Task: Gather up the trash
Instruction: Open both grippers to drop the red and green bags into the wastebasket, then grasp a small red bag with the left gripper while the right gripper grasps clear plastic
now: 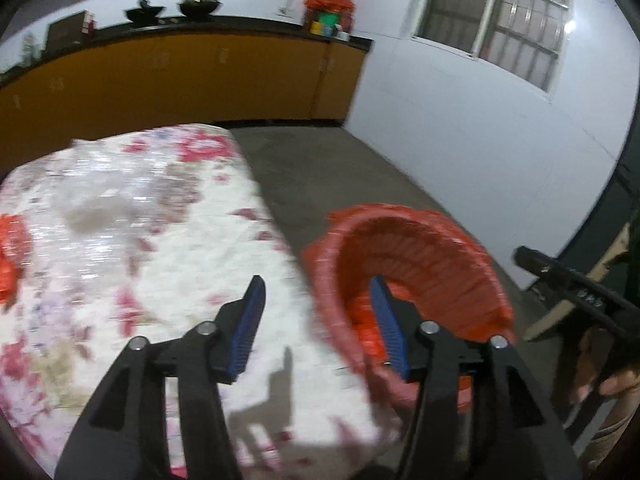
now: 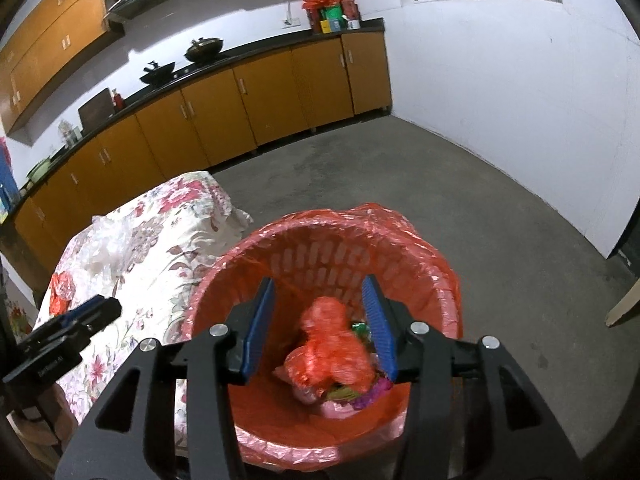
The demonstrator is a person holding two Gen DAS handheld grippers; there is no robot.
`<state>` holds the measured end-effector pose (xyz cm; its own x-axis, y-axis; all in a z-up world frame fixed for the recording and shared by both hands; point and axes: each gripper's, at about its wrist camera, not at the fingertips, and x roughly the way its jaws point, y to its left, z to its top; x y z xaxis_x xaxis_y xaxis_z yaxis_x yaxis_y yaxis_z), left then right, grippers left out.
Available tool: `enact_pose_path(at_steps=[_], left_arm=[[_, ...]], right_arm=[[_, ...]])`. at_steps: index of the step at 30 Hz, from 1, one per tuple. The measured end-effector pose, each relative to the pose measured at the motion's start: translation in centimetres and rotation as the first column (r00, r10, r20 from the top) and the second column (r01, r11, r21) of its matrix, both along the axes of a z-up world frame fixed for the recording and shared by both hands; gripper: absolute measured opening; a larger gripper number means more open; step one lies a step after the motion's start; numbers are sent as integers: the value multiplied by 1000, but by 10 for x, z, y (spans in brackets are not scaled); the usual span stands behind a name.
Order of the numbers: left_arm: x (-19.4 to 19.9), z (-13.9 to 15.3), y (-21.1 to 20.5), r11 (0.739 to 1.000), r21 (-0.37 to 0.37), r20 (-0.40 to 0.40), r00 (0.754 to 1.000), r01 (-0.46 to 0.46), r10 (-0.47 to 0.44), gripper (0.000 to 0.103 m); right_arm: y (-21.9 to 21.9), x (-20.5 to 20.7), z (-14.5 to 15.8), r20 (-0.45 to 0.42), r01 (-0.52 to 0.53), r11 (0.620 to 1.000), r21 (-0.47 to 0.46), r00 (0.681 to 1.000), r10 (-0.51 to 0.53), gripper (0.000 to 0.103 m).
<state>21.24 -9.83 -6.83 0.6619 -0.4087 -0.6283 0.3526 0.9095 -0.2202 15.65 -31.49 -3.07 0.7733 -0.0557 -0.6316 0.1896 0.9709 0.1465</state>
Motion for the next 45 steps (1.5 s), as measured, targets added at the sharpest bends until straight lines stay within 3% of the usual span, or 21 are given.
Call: enact_pose_path(at_steps=[5, 11, 16, 21, 23, 26, 31, 37, 41, 45], left_arm=[[-4, 0, 44, 992, 58, 32, 993, -111, 110, 65], [-4, 0, 110, 960, 91, 53, 963, -267, 263, 71], [7, -1, 178, 899, 96, 50, 904, -428, 425, 73], [33, 0, 243, 815, 83, 46, 819, -573, 572, 72], [43, -4, 260, 803, 79, 26, 807, -591, 591, 72], [56, -17, 279, 807, 94, -23, 809, -583, 587, 66], [68, -34, 291, 839, 75, -90, 835, -539, 544, 59], [86, -53, 283, 878, 88, -162, 863, -471, 479, 37], [90, -60, 290, 881, 58, -186, 862, -470, 472, 28], [85, -56, 298, 875, 58, -157, 861, -480, 483, 25]], right_arm=[[27, 7, 1, -2, -65, 998, -2, 998, 65, 47], [78, 26, 2, -12, -193, 981, -5, 981, 193, 47], [128, 45, 3, -9, -304, 952, -23, 953, 304, 47], [172, 67, 3, -4, -372, 928, -26, 928, 372, 47], [185, 76, 2, -4, -387, 922, -25, 922, 387, 47], [203, 89, -2, -10, -409, 912, -26, 912, 409, 47], [229, 107, -12, -27, -441, 897, -27, 898, 440, 47], [257, 127, -13, -21, -469, 883, -29, 883, 469, 47], [275, 145, -12, -15, -488, 872, -28, 873, 488, 47], [295, 172, -18, -35, -504, 863, -18, 863, 503, 47]])
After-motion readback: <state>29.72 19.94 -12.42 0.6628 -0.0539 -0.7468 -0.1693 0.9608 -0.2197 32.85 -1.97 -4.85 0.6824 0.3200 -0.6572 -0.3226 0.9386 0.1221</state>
